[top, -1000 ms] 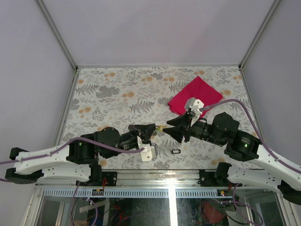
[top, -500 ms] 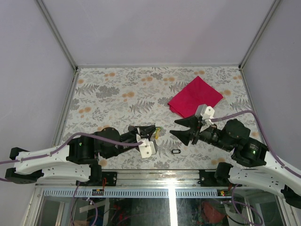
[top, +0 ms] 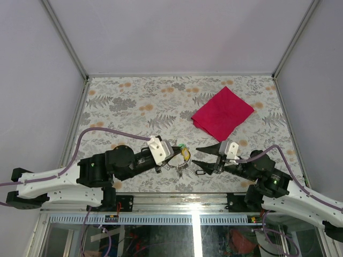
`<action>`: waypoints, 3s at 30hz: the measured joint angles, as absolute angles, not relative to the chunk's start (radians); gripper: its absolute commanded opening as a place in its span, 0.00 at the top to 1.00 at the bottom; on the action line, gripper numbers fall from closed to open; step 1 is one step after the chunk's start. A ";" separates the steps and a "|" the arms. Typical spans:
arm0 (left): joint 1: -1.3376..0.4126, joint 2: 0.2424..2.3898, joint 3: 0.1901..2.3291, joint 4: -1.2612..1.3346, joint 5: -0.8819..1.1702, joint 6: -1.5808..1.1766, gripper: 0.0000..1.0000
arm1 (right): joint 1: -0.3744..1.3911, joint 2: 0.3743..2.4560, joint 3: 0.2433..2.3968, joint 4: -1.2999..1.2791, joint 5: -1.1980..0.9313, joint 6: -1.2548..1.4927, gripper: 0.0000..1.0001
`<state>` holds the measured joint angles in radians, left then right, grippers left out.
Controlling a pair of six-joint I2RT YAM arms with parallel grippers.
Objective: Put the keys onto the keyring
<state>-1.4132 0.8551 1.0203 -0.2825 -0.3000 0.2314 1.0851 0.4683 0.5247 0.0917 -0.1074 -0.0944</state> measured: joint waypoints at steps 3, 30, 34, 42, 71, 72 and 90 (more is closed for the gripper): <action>-1.413 0.853 1.005 -0.253 -0.311 0.171 1.00 | 1.085 0.484 0.523 0.137 -0.150 -0.093 0.48; -1.413 0.787 0.986 -0.151 -0.270 0.109 1.00 | 1.085 0.547 0.523 0.171 -0.311 -0.067 0.67; -1.413 0.787 0.986 -0.151 -0.269 0.109 1.00 | 1.085 0.557 0.523 0.171 -0.328 -0.060 0.67; -1.413 0.787 0.986 -0.151 -0.269 0.109 1.00 | 1.085 0.547 0.523 0.171 -0.335 -0.053 0.65; -1.413 0.794 0.986 -0.151 -0.270 0.109 1.00 | 1.085 0.561 0.524 0.213 -0.342 -0.049 0.73; -1.413 0.794 0.986 -0.151 -0.270 0.109 1.00 | 1.085 0.556 0.524 0.212 -0.338 -0.050 0.73; -1.413 0.799 0.986 -0.151 -0.270 0.109 1.00 | 1.085 0.541 0.524 0.206 -0.329 -0.052 0.63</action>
